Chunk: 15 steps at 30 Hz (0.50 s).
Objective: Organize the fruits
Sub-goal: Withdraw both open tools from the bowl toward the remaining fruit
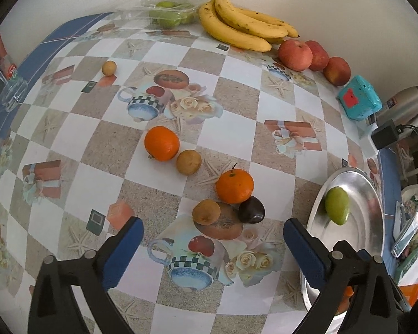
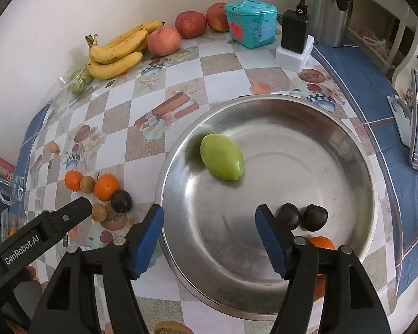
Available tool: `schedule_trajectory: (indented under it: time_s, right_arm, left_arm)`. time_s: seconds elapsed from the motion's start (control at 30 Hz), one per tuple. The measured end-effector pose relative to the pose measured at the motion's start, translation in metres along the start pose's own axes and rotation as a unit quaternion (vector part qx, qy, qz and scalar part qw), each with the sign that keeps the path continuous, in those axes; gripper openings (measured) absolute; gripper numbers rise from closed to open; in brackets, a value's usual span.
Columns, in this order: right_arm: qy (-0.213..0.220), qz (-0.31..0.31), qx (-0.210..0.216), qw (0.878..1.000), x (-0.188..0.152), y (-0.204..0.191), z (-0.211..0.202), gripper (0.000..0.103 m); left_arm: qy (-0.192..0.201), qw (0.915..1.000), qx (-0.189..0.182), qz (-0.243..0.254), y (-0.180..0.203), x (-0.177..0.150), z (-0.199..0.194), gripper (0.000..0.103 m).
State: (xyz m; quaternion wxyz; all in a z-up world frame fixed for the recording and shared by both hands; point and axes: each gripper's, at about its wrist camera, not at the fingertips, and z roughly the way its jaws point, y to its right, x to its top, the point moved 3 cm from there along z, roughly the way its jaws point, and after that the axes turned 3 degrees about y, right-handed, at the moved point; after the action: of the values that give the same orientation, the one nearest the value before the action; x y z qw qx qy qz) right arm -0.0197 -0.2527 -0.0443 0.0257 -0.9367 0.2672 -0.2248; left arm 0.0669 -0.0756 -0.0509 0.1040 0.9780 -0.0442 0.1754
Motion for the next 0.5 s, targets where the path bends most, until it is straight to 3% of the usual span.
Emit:
schedule_trajectory:
  time_s: [0.1,0.17,0.2,0.5]
  right_arm:
    - [0.0,0.0,0.002,1.0,-0.0001,-0.0005,0.001,0.072]
    - [-0.002,0.002,0.004,1.0,-0.0003,-0.0008,0.0021,0.086]
    - [-0.001,0.002,0.006,1.0,-0.0002,-0.001,0.002,0.088]
    - [0.016,0.0,0.005,1.0,0.0019,-0.0008,-0.0007,0.092]
  left_arm:
    - [0.0,1.0,0.001,-0.001,-0.0005,0.0003,-0.0001,0.102]
    - [0.0,1.0,0.003,-0.002,-0.0014,0.0005,-0.0001,0.102]
    - [0.0,1.0,0.003,-0.003,-0.0018,0.0006,-0.0001,0.102]
    - [0.004,0.9999,0.009,-0.003,-0.0034,0.0011,0.0003,0.103]
